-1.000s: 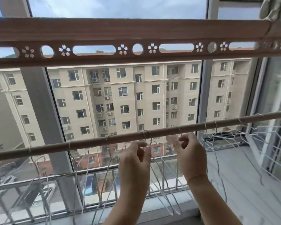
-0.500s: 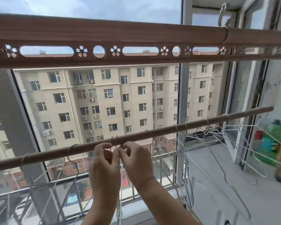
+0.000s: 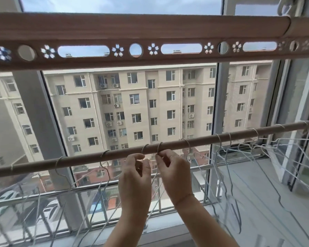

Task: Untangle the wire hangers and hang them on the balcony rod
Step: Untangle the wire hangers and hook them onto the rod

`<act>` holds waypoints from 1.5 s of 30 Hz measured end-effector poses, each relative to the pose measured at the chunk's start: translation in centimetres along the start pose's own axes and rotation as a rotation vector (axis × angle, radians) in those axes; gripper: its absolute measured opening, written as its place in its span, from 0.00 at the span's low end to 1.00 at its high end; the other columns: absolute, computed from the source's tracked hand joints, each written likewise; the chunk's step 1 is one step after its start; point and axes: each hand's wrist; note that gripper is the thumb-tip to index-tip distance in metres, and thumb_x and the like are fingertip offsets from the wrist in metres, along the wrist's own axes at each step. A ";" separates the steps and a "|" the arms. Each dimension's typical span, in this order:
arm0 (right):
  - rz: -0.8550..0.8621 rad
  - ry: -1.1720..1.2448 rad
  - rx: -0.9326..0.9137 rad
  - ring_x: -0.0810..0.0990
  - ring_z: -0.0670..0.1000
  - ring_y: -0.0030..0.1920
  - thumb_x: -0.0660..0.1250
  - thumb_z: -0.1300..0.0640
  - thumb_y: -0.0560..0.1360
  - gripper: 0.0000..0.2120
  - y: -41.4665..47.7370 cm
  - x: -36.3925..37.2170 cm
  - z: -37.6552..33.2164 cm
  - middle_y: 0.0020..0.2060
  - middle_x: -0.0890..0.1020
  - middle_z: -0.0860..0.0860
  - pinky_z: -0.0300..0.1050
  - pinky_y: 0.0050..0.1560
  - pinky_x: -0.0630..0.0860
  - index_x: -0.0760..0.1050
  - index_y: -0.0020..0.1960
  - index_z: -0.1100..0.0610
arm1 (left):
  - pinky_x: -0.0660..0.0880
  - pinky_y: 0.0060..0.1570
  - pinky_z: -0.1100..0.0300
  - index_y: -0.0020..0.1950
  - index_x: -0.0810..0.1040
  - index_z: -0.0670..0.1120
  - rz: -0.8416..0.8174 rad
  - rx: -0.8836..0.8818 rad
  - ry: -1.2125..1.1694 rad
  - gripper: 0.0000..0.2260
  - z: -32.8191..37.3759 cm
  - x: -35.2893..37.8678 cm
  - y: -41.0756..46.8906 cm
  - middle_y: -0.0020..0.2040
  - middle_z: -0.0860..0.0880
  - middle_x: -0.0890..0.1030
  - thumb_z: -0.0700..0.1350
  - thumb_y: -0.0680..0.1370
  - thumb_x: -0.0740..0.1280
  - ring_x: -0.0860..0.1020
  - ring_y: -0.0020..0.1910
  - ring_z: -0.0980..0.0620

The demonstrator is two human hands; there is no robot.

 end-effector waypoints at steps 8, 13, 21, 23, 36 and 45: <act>0.088 0.013 0.048 0.79 0.47 0.28 0.67 0.60 0.75 0.02 0.8 -3.9 2.9 0.28 0.80 0.49 0.46 0.31 0.79 0.78 0.45 0.55 | 0.71 0.31 0.71 0.47 0.76 0.50 -0.070 0.019 -0.031 0.02 1.1 1.4 -0.9 0.33 0.53 0.79 0.44 0.76 0.67 0.78 0.33 0.58; 0.073 -0.001 0.033 0.79 0.46 0.29 0.67 0.59 0.75 0.02 0.9 -4.9 3.5 0.29 0.80 0.47 0.42 0.32 0.79 0.78 0.46 0.55 | 0.77 0.38 0.56 0.46 0.76 0.51 -0.143 0.025 -0.050 0.01 1.8 3.0 -1.8 0.35 0.54 0.79 0.46 0.76 0.66 0.78 0.37 0.52; 0.177 -0.064 0.049 0.80 0.43 0.34 0.69 0.53 0.72 0.07 1.7 -8.4 4.9 0.31 0.81 0.46 0.40 0.37 0.80 0.78 0.44 0.56 | 0.79 0.39 0.58 0.50 0.77 0.49 -0.205 0.024 -0.046 0.05 3.8 4.8 -2.4 0.37 0.56 0.80 0.48 0.77 0.66 0.79 0.37 0.59; 0.113 -0.085 0.057 0.79 0.43 0.31 0.70 0.51 0.72 0.09 1.9 -8.3 5.1 0.29 0.79 0.46 0.41 0.35 0.79 0.79 0.47 0.56 | 0.78 0.38 0.60 0.50 0.77 0.50 -0.207 0.006 -0.044 0.05 4.1 5.2 -2.5 0.37 0.57 0.80 0.48 0.77 0.66 0.79 0.37 0.60; 0.165 -0.171 -0.009 0.81 0.46 0.34 0.69 0.58 0.73 0.05 2.8 -7.3 6.1 0.34 0.85 0.51 0.40 0.39 0.80 0.81 0.46 0.59 | 0.75 0.38 0.61 0.48 0.75 0.51 -0.167 -0.050 0.002 0.02 2.9 6.7 -2.5 0.37 0.55 0.78 0.46 0.76 0.67 0.78 0.39 0.53; 0.179 -0.210 -0.013 0.82 0.46 0.33 0.69 0.56 0.73 0.07 3.5 -8.3 7.4 0.34 0.85 0.50 0.46 0.39 0.81 0.81 0.47 0.58 | 0.73 0.35 0.70 0.45 0.73 0.55 -0.168 0.013 -0.118 0.05 4.2 7.7 -2.0 0.35 0.56 0.78 0.45 0.76 0.67 0.77 0.35 0.60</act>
Point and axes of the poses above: each hand's wrist, its own y-axis towards the middle knuckle, its own x-axis out of the palm, z = x × y
